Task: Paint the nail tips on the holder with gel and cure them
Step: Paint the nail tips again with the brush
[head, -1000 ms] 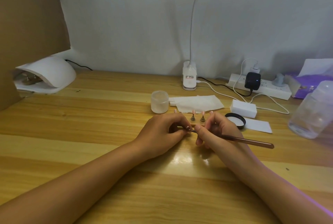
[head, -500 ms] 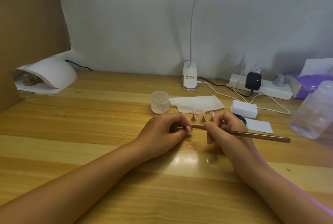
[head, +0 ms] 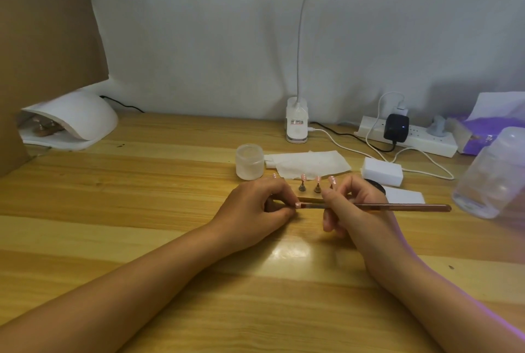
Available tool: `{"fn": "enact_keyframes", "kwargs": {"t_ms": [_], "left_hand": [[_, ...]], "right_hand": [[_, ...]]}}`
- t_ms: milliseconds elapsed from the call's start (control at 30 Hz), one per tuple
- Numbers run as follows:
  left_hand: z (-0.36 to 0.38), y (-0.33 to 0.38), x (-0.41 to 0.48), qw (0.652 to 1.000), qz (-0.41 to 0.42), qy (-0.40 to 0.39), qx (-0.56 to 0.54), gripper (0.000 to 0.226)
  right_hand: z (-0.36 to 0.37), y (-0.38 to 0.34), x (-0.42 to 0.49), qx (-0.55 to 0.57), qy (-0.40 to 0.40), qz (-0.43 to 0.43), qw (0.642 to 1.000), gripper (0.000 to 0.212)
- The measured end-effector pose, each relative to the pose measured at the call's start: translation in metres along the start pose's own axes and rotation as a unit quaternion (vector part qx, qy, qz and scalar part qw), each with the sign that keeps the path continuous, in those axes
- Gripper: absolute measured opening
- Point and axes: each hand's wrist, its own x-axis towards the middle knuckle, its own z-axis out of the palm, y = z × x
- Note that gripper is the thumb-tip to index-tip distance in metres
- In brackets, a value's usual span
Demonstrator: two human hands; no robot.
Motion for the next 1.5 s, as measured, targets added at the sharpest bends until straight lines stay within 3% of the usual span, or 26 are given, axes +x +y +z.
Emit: {"fn": "enact_keyframes", "kwargs": {"t_ms": [433,767,933,1167,1500], "left_hand": [[-0.0012,0.0021,-0.0007,1.0,0.006,0.0,0.004,0.01],[-0.001,0.0028,-0.0013,1.0,0.013,0.0,0.0,0.004],[-0.0015,0.0042,-0.0013,1.0,0.01,-0.003,0.0,0.004],[-0.0019,0.004,-0.0013,1.0,0.005,-0.002,0.013,0.011],[-0.0019,0.0043,-0.0012,1.0,0.005,-0.002,-0.001,0.009]], "right_hand": [[0.0034,0.0036,0.001,-0.052,-0.02,-0.02,0.998,0.021],[0.0023,0.0034,0.0008,-0.084,0.017,-0.011,0.996,0.014],[0.0006,0.0006,0.0017,-0.018,0.051,0.011,0.998,0.019],[0.0045,-0.0014,-0.0009,-0.031,-0.01,-0.015,0.999,0.02],[0.0034,0.0,-0.0004,-0.065,0.014,-0.013,0.998,0.02]]}}
